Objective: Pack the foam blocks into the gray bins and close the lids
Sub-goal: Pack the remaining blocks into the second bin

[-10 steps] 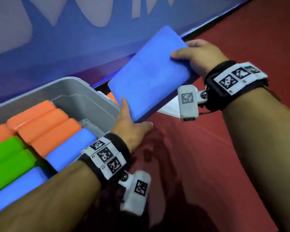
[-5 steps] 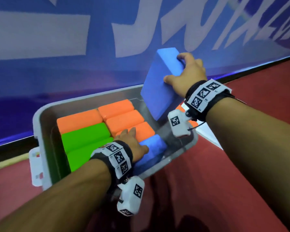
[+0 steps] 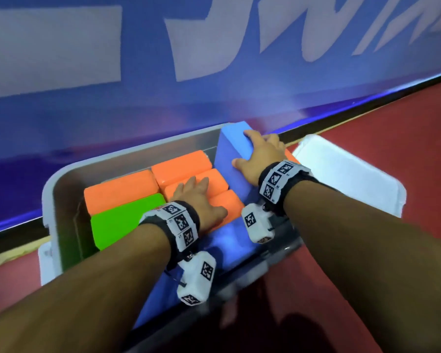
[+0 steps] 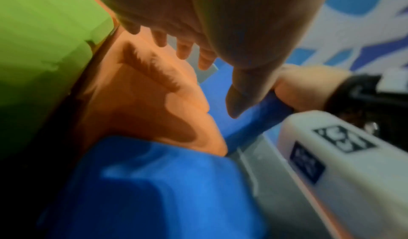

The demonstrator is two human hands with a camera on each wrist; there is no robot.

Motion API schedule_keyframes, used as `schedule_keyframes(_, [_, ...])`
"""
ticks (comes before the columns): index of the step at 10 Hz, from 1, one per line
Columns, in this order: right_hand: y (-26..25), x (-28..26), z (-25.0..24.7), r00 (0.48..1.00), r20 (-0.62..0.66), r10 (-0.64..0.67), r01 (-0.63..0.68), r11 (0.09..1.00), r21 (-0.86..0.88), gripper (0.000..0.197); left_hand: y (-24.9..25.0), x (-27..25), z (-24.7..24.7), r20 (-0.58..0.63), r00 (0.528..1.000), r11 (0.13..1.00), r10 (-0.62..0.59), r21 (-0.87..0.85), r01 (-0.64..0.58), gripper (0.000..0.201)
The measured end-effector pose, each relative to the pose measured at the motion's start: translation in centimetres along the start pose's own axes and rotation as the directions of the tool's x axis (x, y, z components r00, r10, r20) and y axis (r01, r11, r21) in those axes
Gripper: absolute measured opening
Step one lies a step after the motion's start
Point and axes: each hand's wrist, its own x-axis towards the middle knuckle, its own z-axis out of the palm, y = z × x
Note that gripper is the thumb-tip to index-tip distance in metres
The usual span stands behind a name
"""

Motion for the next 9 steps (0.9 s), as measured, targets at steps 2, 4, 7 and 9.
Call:
schedule_keyframes(2, [0.2, 4.8, 6.4, 0.959, 0.275, -0.066, 0.069, 0.998, 0.0, 0.085, 1.1, 1.7, 2.7, 0.065, 0.993, 0.97, -0.103, 0.227, 0.086, 0.118])
schedule_keyframes(4, [2.2, 6.3, 5.8, 0.812, 0.58, -0.068, 0.016, 0.995, 0.094, 0.087, 3.1, 2.1, 2.9, 0.038, 0.978, 0.909, -0.203, 0.378, 0.174, 0.127])
schedule_keyframes(7, [5.9, 6.3, 2.7, 0.869, 0.453, -0.199, -0.109, 0.816, 0.568, 0.052, 3.2, 3.3, 3.2, 0.088, 0.956, 0.834, -0.282, 0.515, 0.199, 0.133])
schedule_keyframes(9, [12.8, 9.9, -5.0, 0.934, 0.325, 0.148, -0.356, 0.468, 0.809, 0.032, 7.4, 4.4, 3.2, 0.075, 0.981, 0.742, -0.18, 0.665, 0.086, 0.115])
